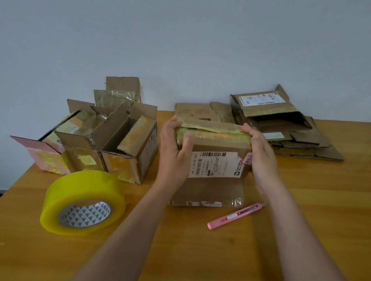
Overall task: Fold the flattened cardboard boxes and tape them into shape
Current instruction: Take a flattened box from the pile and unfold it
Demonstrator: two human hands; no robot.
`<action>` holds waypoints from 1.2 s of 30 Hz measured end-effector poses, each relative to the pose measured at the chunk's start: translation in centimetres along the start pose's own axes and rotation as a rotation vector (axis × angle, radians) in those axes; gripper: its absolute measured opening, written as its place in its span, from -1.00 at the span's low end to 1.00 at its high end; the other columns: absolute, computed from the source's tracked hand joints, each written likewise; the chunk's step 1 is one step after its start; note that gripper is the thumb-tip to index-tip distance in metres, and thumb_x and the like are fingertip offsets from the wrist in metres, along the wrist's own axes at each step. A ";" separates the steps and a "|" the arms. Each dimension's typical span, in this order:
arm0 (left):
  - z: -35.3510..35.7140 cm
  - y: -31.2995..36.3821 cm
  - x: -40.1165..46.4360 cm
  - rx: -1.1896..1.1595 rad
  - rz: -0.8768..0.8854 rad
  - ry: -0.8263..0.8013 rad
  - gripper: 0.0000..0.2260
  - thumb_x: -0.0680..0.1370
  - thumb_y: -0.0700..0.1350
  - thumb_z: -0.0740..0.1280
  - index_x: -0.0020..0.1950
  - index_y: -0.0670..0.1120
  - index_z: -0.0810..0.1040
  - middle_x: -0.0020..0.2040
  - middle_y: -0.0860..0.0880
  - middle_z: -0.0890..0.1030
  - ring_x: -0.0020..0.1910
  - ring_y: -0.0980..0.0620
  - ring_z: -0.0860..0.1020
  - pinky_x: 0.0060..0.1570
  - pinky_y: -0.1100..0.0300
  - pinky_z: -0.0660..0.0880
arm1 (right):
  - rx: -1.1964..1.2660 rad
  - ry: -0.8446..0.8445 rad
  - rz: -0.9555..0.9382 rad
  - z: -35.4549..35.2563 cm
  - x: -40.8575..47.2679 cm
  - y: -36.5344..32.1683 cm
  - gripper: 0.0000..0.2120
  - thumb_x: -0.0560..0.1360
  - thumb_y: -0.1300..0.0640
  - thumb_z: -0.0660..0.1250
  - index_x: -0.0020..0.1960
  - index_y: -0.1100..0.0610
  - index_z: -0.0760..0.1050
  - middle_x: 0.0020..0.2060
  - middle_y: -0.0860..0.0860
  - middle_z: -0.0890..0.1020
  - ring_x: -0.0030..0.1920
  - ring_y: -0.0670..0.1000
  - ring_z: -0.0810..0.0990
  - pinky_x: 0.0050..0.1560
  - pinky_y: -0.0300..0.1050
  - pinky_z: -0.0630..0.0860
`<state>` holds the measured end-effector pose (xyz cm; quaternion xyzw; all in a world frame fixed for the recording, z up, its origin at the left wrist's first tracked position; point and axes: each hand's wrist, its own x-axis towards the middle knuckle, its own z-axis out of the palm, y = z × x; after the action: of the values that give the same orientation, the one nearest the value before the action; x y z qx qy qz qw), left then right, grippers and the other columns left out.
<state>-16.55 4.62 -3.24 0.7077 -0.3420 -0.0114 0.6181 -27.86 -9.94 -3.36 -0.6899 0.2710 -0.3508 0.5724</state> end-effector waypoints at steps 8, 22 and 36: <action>0.8 -0.8 -0.9 -0.152 -0.042 -0.015 -0.65 0.55 0.11 0.16 0.33 0.13 0.28 0.45 0.07 0.27 0.43 0.04 0.31 0.30 -0.10 0.47 | -0.044 0.060 -0.053 -1.6 -0.3 -0.8 -0.66 0.70 0.10 -0.01 0.29 -0.02 0.50 0.39 -0.17 0.41 0.24 -0.23 0.45 0.04 -0.29 0.53; 1.0 -2.4 -1.2 -0.092 -0.117 -0.042 -0.73 0.65 -0.09 0.19 0.34 0.07 0.31 0.39 0.15 0.30 0.40 0.05 0.35 0.27 -0.09 0.49 | -0.060 0.015 -0.007 -1.1 -0.8 2.2 -0.70 0.69 0.05 0.03 0.16 -0.26 0.47 0.42 -0.28 0.33 0.45 -0.09 0.30 0.45 0.13 0.30; -2.7 -2.9 -5.1 0.104 0.034 0.089 -0.85 0.64 -0.18 0.21 0.15 -0.04 0.52 0.34 -0.03 0.36 0.32 0.35 0.28 0.11 0.62 0.27 | -0.054 -0.047 -0.168 1.0 -3.4 3.9 -0.80 0.63 -0.05 0.20 0.10 -0.07 0.59 0.37 -0.34 0.40 0.34 -0.37 0.32 0.31 0.17 0.46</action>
<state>-17.96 9.49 -7.25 0.7329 -0.3261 0.0485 0.5951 -28.98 -7.47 -7.92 -0.7335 0.2078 -0.3737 0.5283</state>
